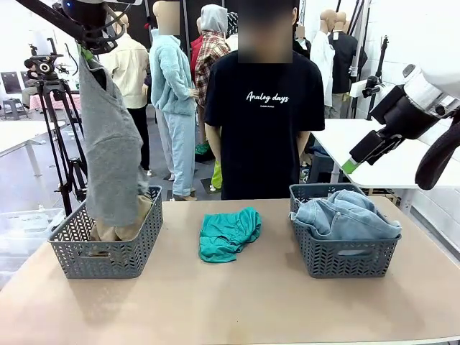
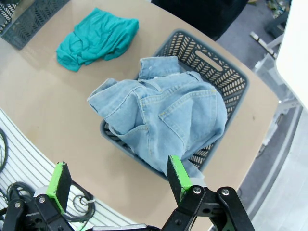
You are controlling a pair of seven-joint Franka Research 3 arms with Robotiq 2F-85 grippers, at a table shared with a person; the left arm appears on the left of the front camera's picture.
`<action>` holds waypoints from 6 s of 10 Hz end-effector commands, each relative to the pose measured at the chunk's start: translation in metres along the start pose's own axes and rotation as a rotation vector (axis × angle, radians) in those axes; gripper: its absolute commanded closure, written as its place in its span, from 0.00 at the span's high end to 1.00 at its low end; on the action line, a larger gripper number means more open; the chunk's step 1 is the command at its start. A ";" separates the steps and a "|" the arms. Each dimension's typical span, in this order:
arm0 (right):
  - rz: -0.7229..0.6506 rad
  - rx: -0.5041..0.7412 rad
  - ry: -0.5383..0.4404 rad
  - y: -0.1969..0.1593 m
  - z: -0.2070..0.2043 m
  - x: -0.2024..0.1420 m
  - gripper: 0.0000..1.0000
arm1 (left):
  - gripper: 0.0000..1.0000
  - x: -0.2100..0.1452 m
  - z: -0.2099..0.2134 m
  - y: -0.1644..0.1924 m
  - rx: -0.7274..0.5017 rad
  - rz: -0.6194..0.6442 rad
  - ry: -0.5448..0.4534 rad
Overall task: Sort the tops and bottoms.
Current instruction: Sort the clothes according to human instructions, then lift clothes from the center of the table with your right hand.
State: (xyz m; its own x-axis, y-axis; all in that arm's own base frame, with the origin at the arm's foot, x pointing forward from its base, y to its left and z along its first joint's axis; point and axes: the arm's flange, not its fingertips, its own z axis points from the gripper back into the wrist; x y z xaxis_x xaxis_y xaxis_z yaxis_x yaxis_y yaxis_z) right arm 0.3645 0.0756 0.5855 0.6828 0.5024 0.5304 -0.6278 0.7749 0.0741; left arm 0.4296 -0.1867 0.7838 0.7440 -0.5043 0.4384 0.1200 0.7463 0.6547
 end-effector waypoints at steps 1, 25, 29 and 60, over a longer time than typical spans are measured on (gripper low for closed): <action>-0.013 -0.025 0.007 0.001 -0.002 0.000 1.00 | 0.00 0.000 0.001 0.000 -0.001 -0.001 -0.001; -0.013 -0.025 0.007 0.001 -0.002 0.000 1.00 | 0.00 -0.081 -0.284 -0.112 -0.502 0.276 0.398; -0.013 -0.025 0.007 0.001 -0.002 0.000 1.00 | 0.00 -0.116 -0.314 -0.140 -0.492 0.261 0.500; -0.013 -0.025 0.007 0.001 -0.002 0.000 1.00 | 1.00 -0.081 -0.253 -0.122 -0.439 0.214 0.343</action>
State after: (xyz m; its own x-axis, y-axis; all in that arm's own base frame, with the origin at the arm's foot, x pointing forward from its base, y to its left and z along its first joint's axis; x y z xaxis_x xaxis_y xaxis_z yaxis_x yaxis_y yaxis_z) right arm 0.3645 0.0756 0.5855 0.6827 0.5024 0.5305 -0.6278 0.7748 0.0742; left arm 0.5213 -0.1295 0.5112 0.9452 -0.2078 0.2518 0.1526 0.9631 0.2218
